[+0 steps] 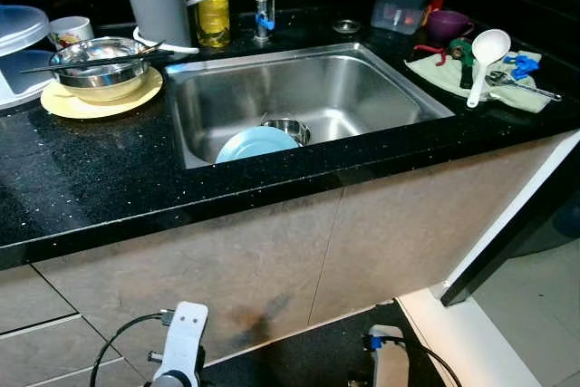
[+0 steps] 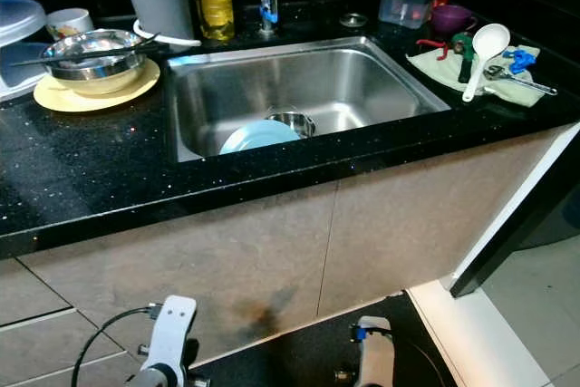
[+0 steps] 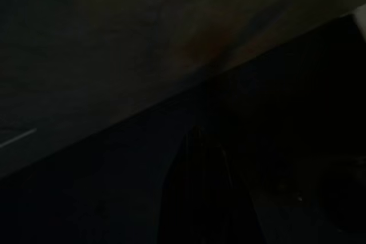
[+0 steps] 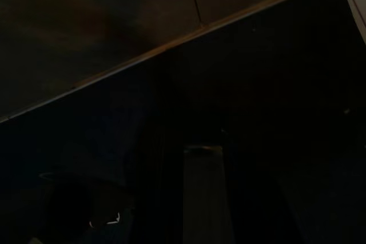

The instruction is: Kitchen organization

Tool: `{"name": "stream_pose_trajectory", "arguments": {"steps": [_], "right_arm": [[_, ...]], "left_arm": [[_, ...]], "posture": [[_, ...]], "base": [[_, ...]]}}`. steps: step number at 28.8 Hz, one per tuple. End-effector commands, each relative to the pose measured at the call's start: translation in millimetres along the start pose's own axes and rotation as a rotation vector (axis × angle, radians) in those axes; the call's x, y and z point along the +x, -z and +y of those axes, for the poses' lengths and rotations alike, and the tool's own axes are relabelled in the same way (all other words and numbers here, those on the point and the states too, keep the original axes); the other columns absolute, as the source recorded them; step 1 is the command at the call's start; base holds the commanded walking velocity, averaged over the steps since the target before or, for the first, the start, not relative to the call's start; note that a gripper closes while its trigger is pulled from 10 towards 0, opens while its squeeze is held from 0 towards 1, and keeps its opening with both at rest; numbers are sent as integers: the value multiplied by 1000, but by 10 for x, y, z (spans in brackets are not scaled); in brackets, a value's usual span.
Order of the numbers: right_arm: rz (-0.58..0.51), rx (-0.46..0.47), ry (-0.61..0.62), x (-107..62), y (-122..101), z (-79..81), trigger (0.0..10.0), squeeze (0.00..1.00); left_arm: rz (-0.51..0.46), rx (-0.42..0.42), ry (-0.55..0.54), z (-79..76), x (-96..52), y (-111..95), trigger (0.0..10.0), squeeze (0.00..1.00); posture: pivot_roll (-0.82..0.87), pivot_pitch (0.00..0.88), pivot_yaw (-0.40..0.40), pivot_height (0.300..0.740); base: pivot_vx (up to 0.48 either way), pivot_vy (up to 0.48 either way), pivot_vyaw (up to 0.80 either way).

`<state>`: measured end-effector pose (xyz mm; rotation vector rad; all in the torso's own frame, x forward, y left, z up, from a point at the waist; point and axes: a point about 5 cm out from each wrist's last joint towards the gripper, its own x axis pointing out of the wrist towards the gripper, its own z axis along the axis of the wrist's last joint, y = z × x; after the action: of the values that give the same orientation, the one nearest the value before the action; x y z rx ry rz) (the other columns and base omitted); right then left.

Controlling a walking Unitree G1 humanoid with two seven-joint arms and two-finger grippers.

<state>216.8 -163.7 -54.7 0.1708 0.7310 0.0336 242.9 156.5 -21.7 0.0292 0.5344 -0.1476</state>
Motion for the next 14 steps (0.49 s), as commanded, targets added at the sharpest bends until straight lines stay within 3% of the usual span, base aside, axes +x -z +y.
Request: {"name": "stream_pose_trajectory", "arguments": {"steps": [1, 4, 5, 8, 14], "right_arm": [[11, 5, 17, -11, 76, -21, 10000, 0], [10, 6, 19, -10, 81, -23, 10000, 0], [28, -7, -5, -6, 114, 14, 10000, 0], [54, -58, -56, -3, 186, 115, 10000, 0], [63, -47, -48, -15, 248, 91, 10000, 0]], "left_arm": [[29, 5, 39, -40, -20, 110, 10000, 0], [30, 4, 47, -46, -18, 118, 10000, 0], [71, 2, 41, -53, -18, 188, 10000, 0], [179, 36, 61, -87, -53, 380, 10000, 0], [147, 72, 51, -47, -54, 379, 10000, 0]], "posture": [[-81, 179, -21, 740], [-81, 179, -21, 740], [-80, 173, -19, 740], [-76, 166, -25, 740], [-76, 166, -25, 740]], "base": [[0, 0, 0], [0, 0, 0], [0, 0, 0], [0, 0, 800], [0, 0, 800]]}}
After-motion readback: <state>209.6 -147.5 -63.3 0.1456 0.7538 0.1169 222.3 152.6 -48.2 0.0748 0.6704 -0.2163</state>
